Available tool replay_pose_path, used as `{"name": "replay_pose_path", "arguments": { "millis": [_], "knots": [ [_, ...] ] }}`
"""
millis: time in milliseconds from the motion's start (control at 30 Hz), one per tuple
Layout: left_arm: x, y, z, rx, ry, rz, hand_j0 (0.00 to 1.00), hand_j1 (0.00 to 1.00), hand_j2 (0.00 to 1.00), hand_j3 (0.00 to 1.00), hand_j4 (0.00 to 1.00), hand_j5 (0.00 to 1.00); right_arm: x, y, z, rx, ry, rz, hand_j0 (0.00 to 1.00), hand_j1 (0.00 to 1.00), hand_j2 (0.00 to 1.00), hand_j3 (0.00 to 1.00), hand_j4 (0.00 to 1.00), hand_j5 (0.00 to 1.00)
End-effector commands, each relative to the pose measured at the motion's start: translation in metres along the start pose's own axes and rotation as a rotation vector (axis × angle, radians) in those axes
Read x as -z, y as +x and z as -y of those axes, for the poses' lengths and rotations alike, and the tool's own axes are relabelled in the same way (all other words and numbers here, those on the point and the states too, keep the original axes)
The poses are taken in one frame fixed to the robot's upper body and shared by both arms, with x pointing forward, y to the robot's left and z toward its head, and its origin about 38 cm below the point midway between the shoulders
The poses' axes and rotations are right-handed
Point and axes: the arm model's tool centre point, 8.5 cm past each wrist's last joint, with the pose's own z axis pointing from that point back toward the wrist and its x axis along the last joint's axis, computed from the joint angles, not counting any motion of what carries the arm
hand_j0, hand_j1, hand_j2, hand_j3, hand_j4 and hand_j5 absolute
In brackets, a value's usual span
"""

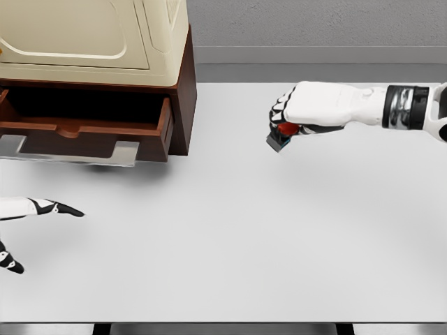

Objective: Open the cabinet drawer with left arm, and place a switch into the drawer with right arm

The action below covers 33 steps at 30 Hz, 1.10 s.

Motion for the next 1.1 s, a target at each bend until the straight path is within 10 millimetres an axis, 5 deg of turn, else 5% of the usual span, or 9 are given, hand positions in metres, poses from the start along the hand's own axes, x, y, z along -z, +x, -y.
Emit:
{"name": "replay_pose_path", "arguments": {
  "millis": [0,533,1067],
  "knots": [
    [-0.003,-0.004,-0.001,-0.012,0.010,-0.013,1.00,1.00,1.00,1.00,1.00,1.00,0.016,0.008,-0.003,0.012,-0.001,0.041,0.41,0.41,0.41,0.41,0.41,0.41],
    [-0.003,-0.005,0.000,-0.013,0.009,-0.014,1.00,1.00,1.00,1.00,1.00,1.00,0.080,0.047,0.067,-0.152,-0.032,0.212,0.42,0.42,0.42,0.42,0.42,0.42],
    [0.000,-0.004,0.002,0.006,-0.009,-0.016,1.00,1.00,1.00,1.00,1.00,1.00,0.098,0.079,0.147,-0.304,-0.117,0.291,0.45,0.45,0.45,0.45,0.45,0.45]
  ]
}}
